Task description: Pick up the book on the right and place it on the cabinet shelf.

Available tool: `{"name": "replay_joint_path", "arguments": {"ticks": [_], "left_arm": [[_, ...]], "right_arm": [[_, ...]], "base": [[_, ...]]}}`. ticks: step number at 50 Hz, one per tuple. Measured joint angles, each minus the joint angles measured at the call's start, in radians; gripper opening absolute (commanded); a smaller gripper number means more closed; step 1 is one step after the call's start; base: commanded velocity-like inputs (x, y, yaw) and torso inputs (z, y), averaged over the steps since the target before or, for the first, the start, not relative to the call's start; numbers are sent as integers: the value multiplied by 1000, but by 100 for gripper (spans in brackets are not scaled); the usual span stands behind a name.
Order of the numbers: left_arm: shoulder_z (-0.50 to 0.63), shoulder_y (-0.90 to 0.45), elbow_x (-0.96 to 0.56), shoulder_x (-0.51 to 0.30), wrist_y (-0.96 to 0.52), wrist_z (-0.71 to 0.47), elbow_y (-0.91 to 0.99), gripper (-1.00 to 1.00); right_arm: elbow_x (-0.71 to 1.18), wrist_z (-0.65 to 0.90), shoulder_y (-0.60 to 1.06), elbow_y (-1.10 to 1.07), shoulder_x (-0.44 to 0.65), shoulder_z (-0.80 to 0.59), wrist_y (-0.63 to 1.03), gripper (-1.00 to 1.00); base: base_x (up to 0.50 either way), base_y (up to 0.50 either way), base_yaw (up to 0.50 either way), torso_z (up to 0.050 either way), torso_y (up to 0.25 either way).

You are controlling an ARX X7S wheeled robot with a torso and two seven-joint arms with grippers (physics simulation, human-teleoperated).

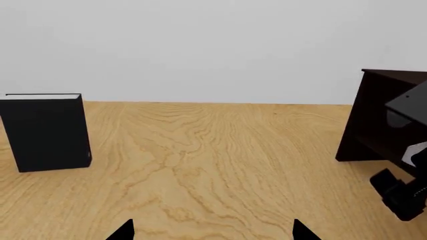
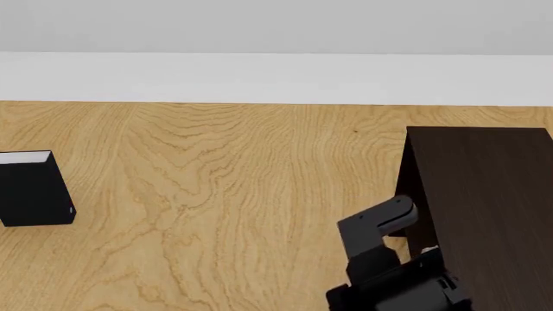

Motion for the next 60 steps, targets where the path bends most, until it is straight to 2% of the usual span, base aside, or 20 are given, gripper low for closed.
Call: {"name": "replay_joint_path", "arguments": {"ticks": [40, 50, 60], "left_arm": [[8, -3, -4, -9, 3, -11, -1, 100], [10, -5, -4, -11, 3, -14, -1, 100], [13, -5, -2, -13, 5, -17, -2, 100]], "right_arm": [[-54, -57, -23, -232, -37, -124, 43, 100], [-19, -37, 1, -337, -22, -97, 77, 100], [55, 36, 44, -504, 9, -12, 157, 100]], "base": [[0, 0, 0, 0, 0], [0, 0, 0, 0, 0], [0, 0, 0, 0, 0]]}}
